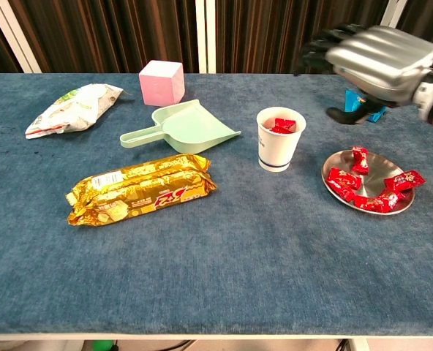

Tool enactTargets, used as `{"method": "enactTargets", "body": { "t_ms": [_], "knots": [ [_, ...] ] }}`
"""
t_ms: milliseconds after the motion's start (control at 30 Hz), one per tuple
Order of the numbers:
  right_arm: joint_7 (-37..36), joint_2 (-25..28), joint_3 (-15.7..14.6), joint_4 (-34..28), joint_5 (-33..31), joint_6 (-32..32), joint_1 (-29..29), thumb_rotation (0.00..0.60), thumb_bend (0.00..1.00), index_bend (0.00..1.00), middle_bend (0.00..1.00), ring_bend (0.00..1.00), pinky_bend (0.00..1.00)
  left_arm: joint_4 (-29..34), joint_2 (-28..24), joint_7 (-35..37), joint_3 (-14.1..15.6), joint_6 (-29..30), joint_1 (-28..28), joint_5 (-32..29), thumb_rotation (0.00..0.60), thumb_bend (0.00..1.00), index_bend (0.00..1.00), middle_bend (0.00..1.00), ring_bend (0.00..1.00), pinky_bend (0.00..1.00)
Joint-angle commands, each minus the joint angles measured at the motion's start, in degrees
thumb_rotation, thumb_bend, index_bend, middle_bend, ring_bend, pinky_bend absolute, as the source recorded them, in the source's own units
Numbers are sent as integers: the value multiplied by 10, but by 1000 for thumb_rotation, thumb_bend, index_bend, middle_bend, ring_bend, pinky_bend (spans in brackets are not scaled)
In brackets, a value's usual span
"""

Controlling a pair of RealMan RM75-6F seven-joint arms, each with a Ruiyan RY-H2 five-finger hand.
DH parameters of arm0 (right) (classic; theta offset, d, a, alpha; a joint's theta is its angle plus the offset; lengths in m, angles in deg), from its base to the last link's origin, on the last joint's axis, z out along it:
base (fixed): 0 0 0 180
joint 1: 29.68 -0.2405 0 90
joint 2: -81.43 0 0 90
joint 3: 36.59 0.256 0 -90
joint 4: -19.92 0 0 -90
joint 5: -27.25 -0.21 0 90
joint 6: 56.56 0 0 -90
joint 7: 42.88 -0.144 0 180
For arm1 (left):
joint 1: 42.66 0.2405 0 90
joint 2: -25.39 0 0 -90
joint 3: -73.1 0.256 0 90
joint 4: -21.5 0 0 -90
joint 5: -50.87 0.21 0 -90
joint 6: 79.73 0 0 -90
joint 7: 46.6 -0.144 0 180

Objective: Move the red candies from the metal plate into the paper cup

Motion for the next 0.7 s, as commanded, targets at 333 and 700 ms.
{"method": "enactTargets", "body": {
  "t_ms": [333, 700],
  "knots": [
    [-71, 22, -55, 84, -8, -7, 60, 600, 361, 224, 79, 0, 0, 3, 2, -8, 1, -6, -3, 0, 600, 95, 66, 51, 14, 139],
    [-91, -16, -64, 136, 6, -22, 62, 600, 361, 273, 80, 0, 0, 3, 2, -11, 0, -8, -3, -4, 600, 94, 66, 51, 14, 139]
  ]
}}
